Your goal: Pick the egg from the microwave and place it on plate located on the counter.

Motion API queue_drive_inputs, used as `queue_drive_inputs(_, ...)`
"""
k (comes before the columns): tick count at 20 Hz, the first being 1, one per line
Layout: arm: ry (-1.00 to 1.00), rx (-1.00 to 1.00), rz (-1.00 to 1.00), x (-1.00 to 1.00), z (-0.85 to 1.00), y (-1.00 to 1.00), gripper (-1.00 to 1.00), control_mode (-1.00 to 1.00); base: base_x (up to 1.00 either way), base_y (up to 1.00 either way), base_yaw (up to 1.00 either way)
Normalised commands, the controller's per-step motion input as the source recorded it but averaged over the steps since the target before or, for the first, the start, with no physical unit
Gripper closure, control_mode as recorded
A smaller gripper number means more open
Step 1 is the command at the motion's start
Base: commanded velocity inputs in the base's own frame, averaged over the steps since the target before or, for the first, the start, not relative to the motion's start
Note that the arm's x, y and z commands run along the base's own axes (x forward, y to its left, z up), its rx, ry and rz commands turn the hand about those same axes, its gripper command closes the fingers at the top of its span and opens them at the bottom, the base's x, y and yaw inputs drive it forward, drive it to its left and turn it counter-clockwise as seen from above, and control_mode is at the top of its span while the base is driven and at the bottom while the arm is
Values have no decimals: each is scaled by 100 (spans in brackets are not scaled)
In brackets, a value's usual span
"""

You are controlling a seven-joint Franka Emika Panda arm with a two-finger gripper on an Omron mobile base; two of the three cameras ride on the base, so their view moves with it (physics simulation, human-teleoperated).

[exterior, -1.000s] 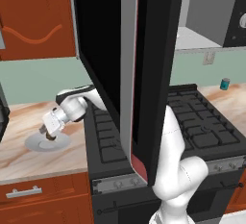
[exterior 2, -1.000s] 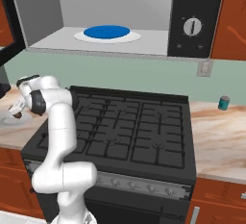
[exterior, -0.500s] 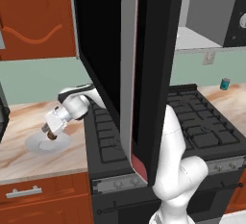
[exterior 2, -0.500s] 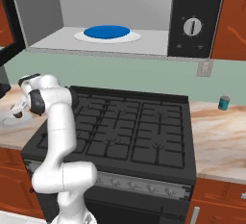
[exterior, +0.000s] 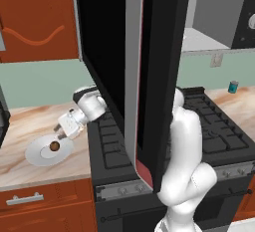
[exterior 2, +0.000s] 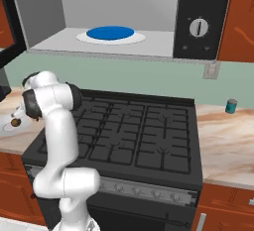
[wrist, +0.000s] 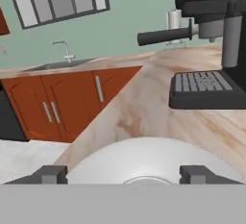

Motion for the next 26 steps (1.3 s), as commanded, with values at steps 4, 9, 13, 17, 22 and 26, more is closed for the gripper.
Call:
queue_drive_inputs(4, 0, 0, -10, -61, 40, -100, -100, -100, 0, 0, 0)
queue_drive_inputs(9, 2, 0, -23, -14, 24, -100, -100, -100, 0, 0, 0)
queue_drive_inputs(13, 12, 0, -35, 1, 39, -90, -100, -100, 0, 0, 0)
queue_drive_inputs(17, 19, -1, -34, 0, 66, -86, -100, -100, 0, 0, 0)
queue_drive_inputs(22, 18, -3, -36, 4, 63, -88, -100, -100, 0, 0, 0)
queue_drive_inputs(26, 21, -7, -36, 2, 77, -70, -100, -100, 0, 0, 0)
